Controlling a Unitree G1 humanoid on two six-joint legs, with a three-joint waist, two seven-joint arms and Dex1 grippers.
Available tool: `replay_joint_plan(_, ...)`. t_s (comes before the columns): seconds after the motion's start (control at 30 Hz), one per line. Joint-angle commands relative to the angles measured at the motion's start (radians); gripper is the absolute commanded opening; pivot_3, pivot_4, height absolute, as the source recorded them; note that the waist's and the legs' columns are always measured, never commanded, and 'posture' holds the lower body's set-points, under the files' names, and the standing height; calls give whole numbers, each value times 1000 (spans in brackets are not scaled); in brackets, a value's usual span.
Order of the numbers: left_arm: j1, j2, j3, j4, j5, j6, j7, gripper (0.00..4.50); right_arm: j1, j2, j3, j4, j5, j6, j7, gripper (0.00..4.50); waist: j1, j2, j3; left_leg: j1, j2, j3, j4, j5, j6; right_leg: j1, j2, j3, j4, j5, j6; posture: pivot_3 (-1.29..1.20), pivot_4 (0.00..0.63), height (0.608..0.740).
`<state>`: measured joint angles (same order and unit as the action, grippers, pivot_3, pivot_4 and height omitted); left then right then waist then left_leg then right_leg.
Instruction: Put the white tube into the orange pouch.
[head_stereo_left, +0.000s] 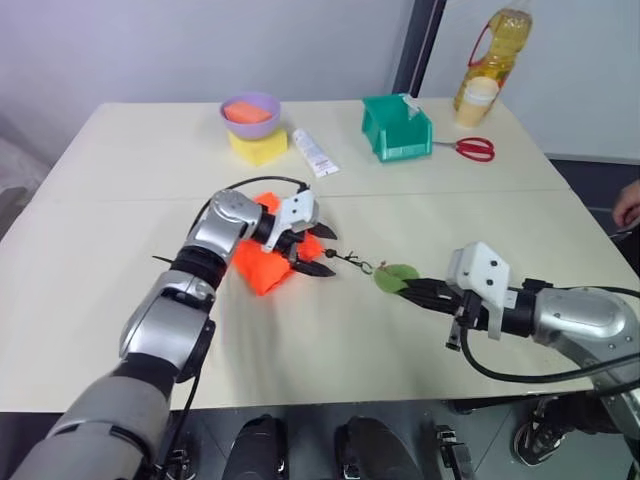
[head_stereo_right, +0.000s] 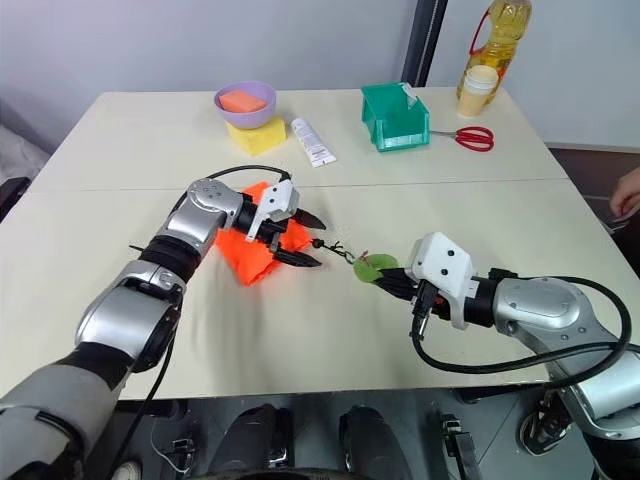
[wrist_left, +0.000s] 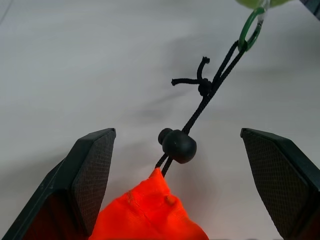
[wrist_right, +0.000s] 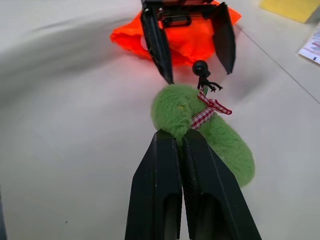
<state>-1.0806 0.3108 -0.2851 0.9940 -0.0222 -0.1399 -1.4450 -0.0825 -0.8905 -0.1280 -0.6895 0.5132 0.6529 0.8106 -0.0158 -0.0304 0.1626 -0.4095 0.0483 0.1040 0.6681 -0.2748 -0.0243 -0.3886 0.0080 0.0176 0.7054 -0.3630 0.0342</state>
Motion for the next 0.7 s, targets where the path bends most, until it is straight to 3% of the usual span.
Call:
replay_joint_plan(0.03, -47, -1, 1, 31, 31, -52, -13, 4074, 2, -2, -16, -10, -9, -26, -2, 0, 2, 0, 0, 0, 0, 0, 0, 0, 0, 0, 0, 0, 0, 0, 0, 0, 150, 740)
replay_joint_plan(0.17, -60, -3, 10, 61, 45, -66, -13, 2457, 7, 1, -13, -12, -13, -32, -6, 0, 2, 0, 0, 0, 0, 0, 0, 0, 0, 0, 0, 0, 0, 0, 0, 0, 150, 740)
replay_joint_plan(0.7, -70, -10, 46, 63, 38, -41, -30, 2457, 2, 9, 7, 3, -35, -49, -8, 0, 2, 0, 0, 0, 0, 0, 2, 0, 0, 0, 0, 0, 2, 0, 0, 0, 150, 740)
